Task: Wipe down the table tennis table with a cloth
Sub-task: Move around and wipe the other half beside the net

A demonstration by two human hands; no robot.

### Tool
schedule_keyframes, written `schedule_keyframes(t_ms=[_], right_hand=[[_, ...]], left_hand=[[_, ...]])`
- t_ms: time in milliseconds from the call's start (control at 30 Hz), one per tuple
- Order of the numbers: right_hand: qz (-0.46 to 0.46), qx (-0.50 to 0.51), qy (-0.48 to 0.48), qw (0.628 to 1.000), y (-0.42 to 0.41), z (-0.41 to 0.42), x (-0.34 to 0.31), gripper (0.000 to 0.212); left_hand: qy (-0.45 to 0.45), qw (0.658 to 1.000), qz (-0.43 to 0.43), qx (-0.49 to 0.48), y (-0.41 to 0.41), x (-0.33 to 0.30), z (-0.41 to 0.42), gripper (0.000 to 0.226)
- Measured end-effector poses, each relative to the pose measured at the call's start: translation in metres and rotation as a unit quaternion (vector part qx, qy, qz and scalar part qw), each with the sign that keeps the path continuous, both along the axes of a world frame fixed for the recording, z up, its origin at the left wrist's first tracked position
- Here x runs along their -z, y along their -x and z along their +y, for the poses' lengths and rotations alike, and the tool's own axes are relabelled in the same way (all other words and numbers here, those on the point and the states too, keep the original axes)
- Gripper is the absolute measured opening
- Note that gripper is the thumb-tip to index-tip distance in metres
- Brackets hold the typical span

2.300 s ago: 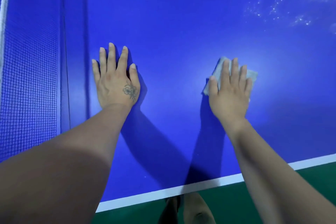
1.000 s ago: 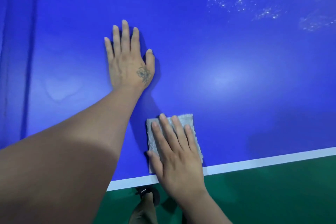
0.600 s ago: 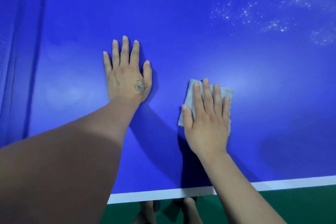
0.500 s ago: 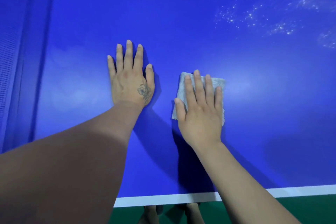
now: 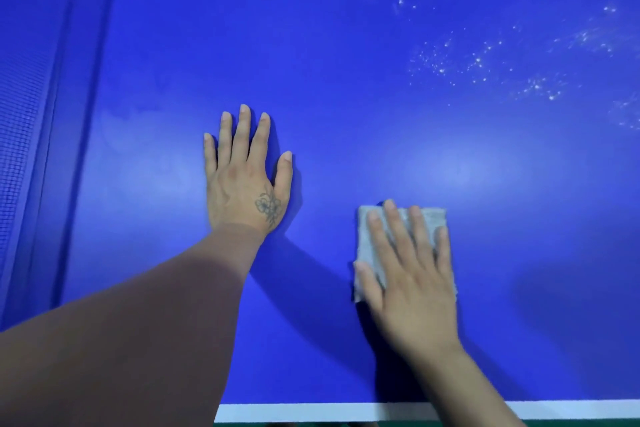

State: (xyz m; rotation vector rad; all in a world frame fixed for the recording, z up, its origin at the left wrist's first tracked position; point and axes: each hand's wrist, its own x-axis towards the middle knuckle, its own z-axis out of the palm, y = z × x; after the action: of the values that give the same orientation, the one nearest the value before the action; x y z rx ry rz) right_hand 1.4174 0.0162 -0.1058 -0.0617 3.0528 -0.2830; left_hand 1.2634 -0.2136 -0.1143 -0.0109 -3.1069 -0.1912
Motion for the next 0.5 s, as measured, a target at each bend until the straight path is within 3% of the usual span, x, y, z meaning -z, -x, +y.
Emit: schedule_keyframes(t_ms=[233, 367, 500], right_hand=[[-0.003, 0.117, -0.014, 0.993, 0.133, 0.015, 0.009, 0.069], [0.005, 0.066, -0.014, 0.998, 0.174, -0.026, 0.010, 0.069], [0.008, -0.020, -0.010, 1.000, 0.144, -0.051, 0.004, 0.068]], left_hand=[[-0.005, 1.000, 0.004, 0.003, 0.000, 0.001, 0.000, 0.068], [-0.005, 1.000, 0.010, 0.003, 0.002, 0.002, 0.002, 0.068], [-0.008, 1.000, 0.010, 0.003, 0.002, 0.002, 0.003, 0.068]])
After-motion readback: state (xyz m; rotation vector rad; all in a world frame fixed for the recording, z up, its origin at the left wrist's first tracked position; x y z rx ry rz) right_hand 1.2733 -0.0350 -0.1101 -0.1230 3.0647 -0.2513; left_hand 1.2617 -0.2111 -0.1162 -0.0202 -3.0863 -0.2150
